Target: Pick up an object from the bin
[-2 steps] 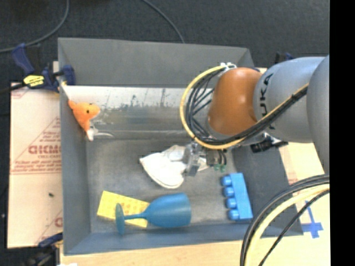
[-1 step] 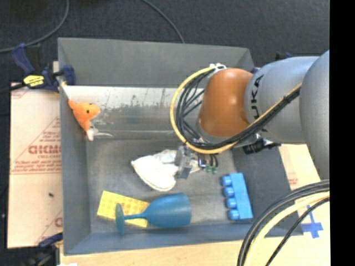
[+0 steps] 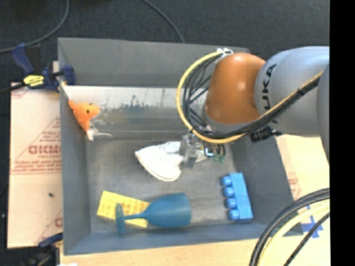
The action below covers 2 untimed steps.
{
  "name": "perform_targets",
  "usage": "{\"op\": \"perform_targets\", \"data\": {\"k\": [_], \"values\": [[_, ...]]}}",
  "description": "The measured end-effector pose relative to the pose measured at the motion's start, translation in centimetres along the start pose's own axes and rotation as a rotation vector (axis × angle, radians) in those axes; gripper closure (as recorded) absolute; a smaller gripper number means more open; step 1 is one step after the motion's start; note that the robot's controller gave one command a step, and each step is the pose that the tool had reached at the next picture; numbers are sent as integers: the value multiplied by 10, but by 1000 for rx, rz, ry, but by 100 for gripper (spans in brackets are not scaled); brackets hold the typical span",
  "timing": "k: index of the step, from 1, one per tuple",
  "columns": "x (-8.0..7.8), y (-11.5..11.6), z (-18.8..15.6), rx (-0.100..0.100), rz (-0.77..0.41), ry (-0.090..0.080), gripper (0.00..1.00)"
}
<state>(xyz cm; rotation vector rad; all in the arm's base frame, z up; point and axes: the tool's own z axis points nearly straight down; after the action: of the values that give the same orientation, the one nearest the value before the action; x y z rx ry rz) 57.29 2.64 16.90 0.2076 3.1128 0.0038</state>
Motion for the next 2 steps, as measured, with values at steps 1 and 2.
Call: {"op": "perform_targets", "data": {"k": [1, 2], "values": [[-31, 14, -15, -2, 36, 5, 100], [19, 39, -9, 0, 214, 0, 100]]}}
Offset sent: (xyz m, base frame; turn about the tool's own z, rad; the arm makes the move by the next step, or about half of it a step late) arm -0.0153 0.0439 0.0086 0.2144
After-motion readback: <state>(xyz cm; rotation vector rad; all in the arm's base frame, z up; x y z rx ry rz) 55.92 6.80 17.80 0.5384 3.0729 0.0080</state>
